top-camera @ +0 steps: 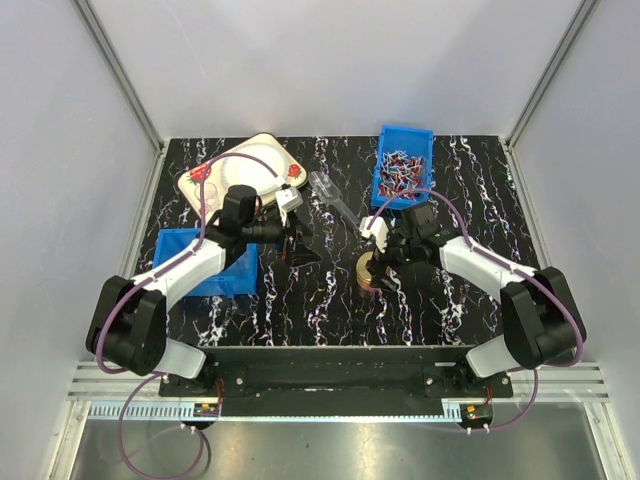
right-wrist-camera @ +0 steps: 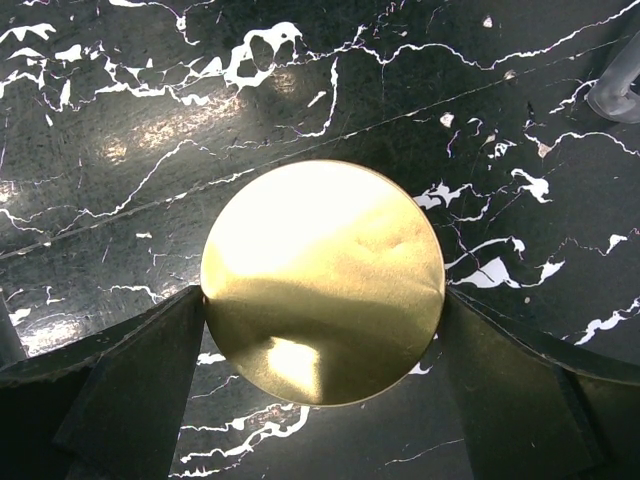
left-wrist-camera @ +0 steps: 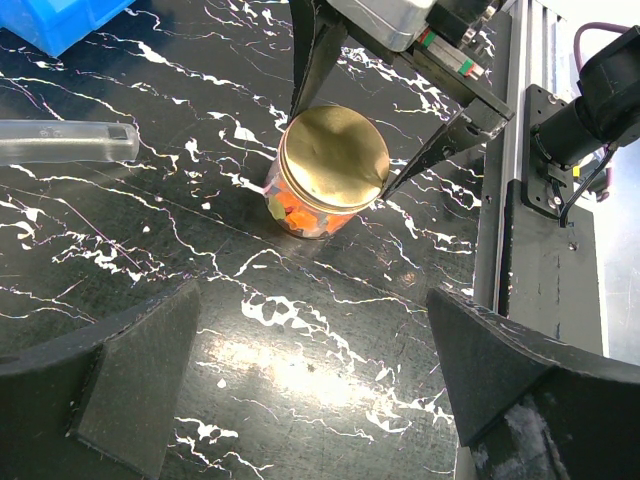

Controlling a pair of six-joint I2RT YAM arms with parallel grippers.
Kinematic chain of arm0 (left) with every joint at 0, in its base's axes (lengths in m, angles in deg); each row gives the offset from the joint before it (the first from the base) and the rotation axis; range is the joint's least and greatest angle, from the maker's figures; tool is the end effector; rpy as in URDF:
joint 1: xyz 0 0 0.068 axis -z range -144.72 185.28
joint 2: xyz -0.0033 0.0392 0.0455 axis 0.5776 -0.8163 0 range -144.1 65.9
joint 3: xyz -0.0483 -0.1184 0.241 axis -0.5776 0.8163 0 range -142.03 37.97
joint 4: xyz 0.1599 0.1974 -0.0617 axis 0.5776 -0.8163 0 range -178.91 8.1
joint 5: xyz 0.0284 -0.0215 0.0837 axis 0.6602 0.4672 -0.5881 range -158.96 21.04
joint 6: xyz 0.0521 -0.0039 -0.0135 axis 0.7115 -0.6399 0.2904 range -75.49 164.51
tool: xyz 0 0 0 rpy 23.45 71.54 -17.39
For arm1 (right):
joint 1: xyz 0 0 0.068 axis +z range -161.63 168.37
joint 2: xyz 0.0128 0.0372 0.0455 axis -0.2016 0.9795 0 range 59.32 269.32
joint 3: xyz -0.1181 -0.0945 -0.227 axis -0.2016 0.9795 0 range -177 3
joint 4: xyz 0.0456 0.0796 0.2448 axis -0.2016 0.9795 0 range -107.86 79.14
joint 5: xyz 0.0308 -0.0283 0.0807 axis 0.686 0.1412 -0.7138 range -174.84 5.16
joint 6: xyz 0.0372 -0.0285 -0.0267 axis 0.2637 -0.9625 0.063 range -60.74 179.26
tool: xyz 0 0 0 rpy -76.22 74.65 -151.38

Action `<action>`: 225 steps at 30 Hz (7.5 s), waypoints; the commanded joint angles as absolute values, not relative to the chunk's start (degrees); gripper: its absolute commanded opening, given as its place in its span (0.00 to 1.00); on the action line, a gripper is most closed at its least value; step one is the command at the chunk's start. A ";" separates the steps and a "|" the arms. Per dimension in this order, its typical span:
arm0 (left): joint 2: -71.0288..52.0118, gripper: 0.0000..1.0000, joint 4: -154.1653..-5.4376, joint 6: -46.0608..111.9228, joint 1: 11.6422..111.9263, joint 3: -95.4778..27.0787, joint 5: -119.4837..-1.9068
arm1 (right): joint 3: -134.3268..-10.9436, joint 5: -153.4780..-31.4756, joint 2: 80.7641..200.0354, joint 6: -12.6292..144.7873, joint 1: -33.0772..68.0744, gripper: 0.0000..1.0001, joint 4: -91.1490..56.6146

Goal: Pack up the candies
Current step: Close the bottle lid on the packing bottle, then screw the bottle lid onto the packing bottle.

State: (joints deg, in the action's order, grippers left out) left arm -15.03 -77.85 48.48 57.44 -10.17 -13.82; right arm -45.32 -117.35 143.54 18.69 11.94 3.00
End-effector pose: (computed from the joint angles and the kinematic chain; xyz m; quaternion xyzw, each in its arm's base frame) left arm 0.2664 -0.1401 0.2467 0.4021 0.6897 -0.4646 0.3831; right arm 0.2527 0.1310 0.1940 -0.5563 0.7370 0.2246 0.3112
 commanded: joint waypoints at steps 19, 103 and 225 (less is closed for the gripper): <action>-14.17 0.99 -74.61 48.20 57.70 -9.93 -12.09 | -50.61 -116.57 138.68 25.86 7.18 1.00 1.92; -19.71 0.99 -78.12 52.33 63.50 -12.30 -14.81 | -48.77 -107.42 141.15 18.31 6.04 0.97 5.95; -59.70 0.74 0.89 53.21 83.27 -1.76 -40.22 | -57.99 -116.37 140.33 28.23 7.36 0.64 12.90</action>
State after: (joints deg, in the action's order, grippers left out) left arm -58.24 -5.00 52.19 83.23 -1.41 -40.14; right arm -53.36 -109.65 137.34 26.29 6.98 11.20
